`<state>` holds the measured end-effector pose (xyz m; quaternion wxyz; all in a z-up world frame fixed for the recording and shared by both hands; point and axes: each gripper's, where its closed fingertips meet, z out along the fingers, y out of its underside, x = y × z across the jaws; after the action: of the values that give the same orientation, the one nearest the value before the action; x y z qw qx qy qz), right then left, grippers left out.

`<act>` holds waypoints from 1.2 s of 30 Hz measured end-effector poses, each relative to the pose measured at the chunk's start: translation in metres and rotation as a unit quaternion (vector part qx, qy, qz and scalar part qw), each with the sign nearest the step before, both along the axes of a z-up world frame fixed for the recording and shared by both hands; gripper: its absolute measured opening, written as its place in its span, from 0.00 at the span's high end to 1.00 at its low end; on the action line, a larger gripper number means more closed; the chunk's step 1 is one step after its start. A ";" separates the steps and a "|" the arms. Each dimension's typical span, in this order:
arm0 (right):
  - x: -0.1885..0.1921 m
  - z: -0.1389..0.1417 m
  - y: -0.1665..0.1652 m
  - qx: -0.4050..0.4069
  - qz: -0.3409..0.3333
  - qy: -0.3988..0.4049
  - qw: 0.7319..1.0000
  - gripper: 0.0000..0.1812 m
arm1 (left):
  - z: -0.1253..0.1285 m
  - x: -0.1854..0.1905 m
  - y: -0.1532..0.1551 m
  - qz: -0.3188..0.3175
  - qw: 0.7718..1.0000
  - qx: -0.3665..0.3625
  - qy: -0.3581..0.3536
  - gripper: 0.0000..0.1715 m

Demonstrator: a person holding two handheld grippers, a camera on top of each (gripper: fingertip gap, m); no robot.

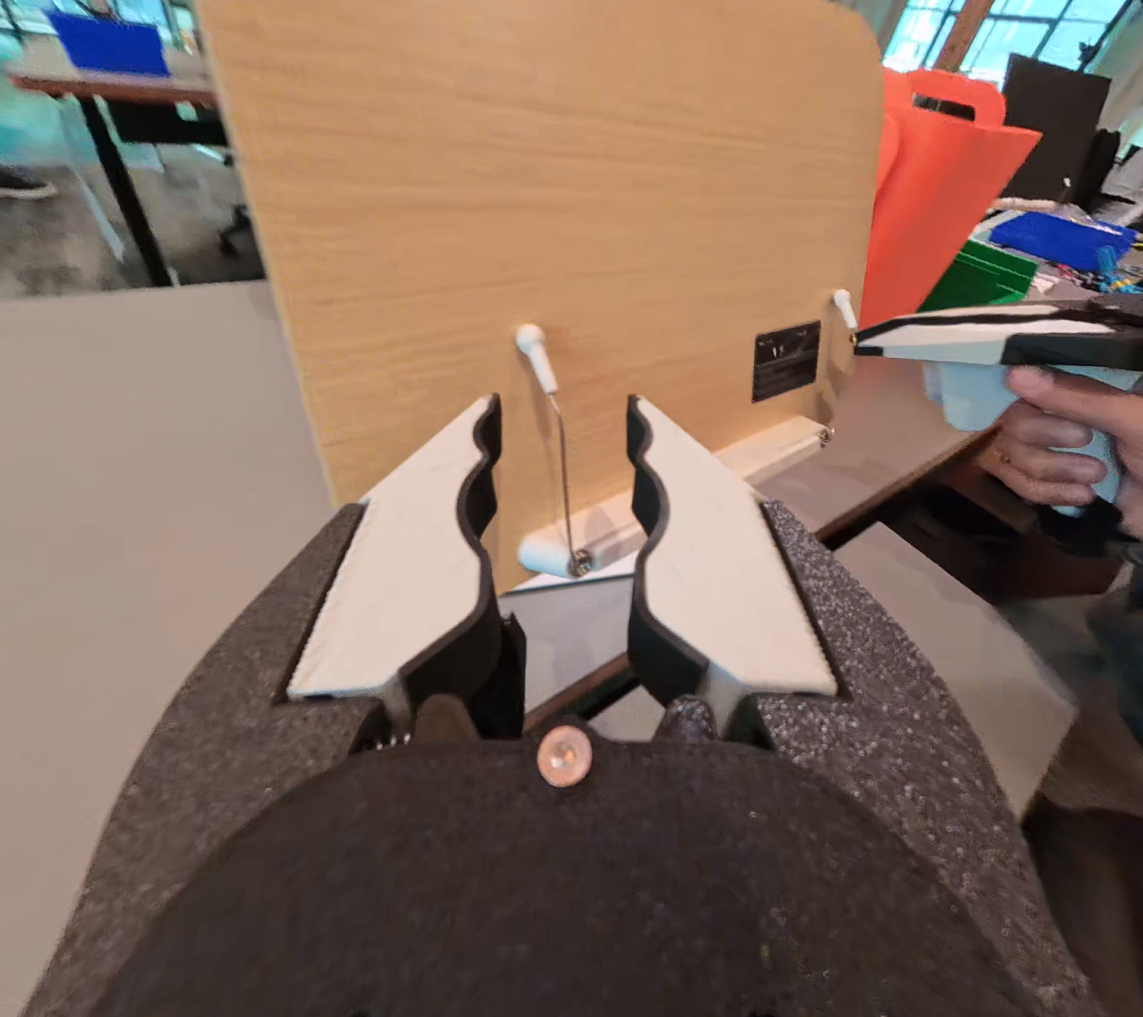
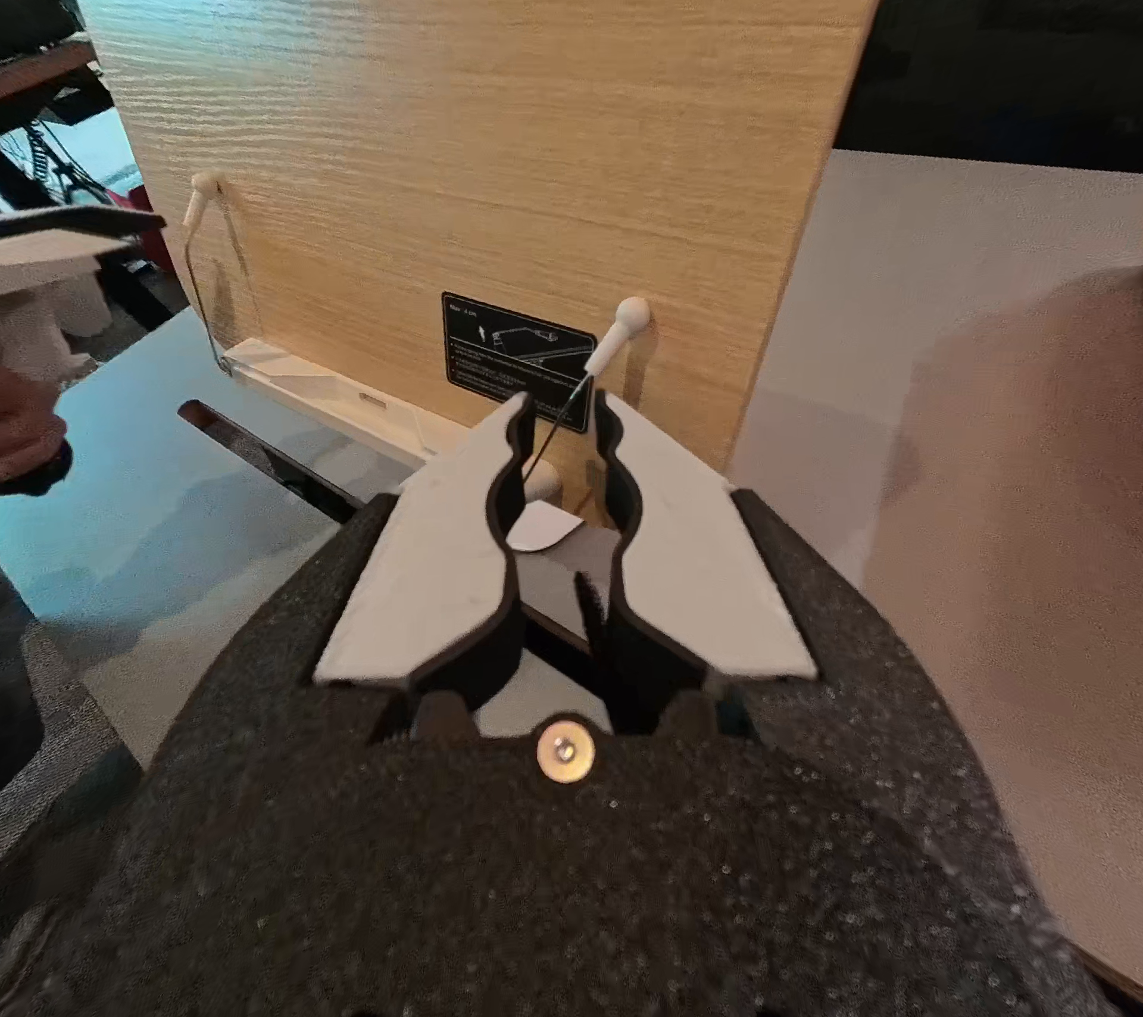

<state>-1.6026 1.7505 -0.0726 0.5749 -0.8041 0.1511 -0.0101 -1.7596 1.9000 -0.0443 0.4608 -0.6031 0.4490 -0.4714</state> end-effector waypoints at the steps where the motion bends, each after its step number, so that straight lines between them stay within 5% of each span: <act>1: 0.002 -0.003 0.000 -0.008 -0.008 -0.001 1.000 0.87 | -0.007 0.003 -0.001 0.002 1.000 -0.006 0.014 0.77; 4: 0.002 -0.005 0.002 -0.010 -0.016 -0.006 1.000 0.88 | -0.029 0.010 -0.004 0.001 0.998 -0.007 0.061 0.78; 8: 0.004 -0.003 0.006 0.011 -0.022 -0.012 1.000 0.97 | -0.036 0.013 -0.002 0.005 0.998 0.007 0.069 1.00; 15: 0.010 -0.015 -0.012 0.081 -0.036 0.115 0.989 0.98 | -0.036 0.009 0.002 -0.002 0.998 -0.038 0.048 1.00; 24: 0.006 -0.064 -0.028 0.173 -0.027 0.401 0.899 0.98 | -0.038 0.003 0.005 -0.018 0.997 -0.070 0.024 1.00; 32: 0.004 -0.068 -0.027 0.189 -0.022 0.433 0.881 0.98 | -0.040 -0.002 0.008 -0.021 0.997 -0.073 0.022 0.99; 36: 0.000 -0.076 -0.026 0.204 -0.035 0.443 0.873 0.97 | -0.049 -0.015 0.011 -0.013 0.982 -0.188 -0.024 0.98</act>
<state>-1.6031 1.7244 -0.1483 0.5983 -0.5837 0.4162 0.3579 -1.7751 1.9113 -0.0937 0.3438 -0.6616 0.3490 -0.5677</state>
